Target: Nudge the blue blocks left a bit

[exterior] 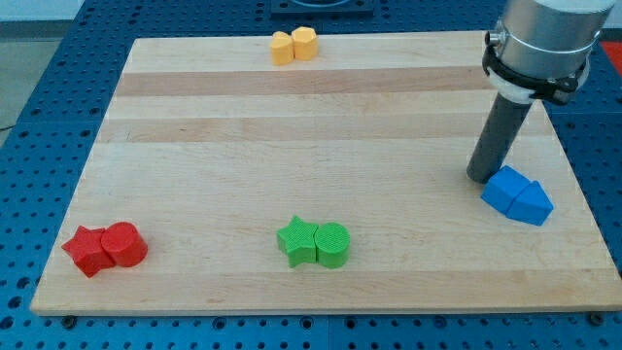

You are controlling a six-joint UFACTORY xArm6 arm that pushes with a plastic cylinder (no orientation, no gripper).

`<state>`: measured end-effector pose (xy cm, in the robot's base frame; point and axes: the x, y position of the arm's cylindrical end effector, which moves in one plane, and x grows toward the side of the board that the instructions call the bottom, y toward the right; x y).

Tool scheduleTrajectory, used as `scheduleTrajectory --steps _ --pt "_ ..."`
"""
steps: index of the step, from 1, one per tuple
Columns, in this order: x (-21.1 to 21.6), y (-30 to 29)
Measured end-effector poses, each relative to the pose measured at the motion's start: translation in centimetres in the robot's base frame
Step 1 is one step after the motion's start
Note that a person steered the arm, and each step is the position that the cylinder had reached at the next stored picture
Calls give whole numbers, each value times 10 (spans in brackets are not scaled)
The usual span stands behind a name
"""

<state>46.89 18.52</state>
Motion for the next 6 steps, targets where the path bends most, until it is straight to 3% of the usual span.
scheduleTrajectory --steps 2,3,6 --pt "-16 7" --pt "-16 38" --pt "26 65"
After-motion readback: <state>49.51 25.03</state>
